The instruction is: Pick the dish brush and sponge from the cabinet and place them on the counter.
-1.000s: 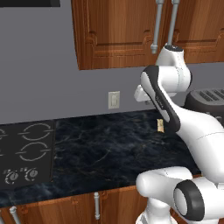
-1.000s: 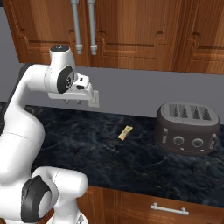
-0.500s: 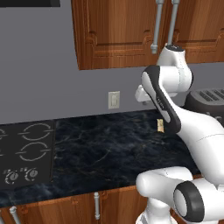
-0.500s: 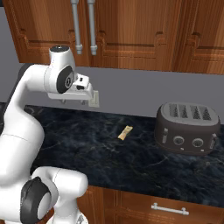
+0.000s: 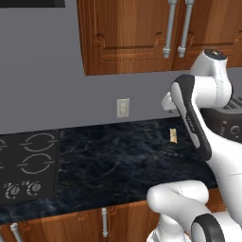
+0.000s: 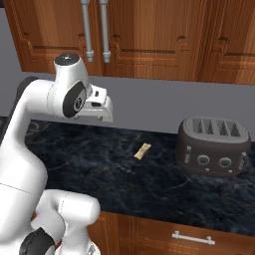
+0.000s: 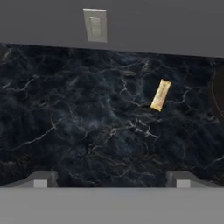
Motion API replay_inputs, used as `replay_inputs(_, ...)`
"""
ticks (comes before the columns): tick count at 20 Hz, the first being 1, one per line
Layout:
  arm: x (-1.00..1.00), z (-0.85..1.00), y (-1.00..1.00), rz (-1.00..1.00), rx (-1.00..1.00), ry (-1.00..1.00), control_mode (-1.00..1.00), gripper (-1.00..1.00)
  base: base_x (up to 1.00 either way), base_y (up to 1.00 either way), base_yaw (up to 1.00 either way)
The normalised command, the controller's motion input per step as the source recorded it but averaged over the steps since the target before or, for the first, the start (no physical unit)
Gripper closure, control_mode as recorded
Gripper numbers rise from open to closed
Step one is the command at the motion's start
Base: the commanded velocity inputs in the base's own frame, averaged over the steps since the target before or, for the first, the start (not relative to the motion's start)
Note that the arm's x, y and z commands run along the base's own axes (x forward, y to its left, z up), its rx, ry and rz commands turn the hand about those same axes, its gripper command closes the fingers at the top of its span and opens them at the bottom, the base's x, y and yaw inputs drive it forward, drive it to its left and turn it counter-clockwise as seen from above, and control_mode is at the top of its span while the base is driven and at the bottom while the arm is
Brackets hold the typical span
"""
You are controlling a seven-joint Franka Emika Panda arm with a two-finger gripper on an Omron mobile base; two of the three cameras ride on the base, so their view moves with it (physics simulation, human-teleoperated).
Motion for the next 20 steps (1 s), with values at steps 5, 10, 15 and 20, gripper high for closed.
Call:
replay_inputs(5, -0.28, 0.29, -0.29, -0.01, 0.02, -0.21, -1.00, -1.00, 0.00, 0.00, 0.00)
replay_inputs(10, -0.16, 0.39, -0.18, 0.00, 0.05, -0.21, -1.00, -1.00, 0.00, 0.00, 0.00)
replay_inputs(15, -0.07, 0.37, -0.07, 0.00, 0.04, -0.19, -1.00, -1.00, 0.00, 0.00, 0.00)
replay_inputs(20, 0.00, 0.30, -0.02, 0.00, 0.00, -0.18, -1.00, -1.00, 0.00, 0.00, 0.00)
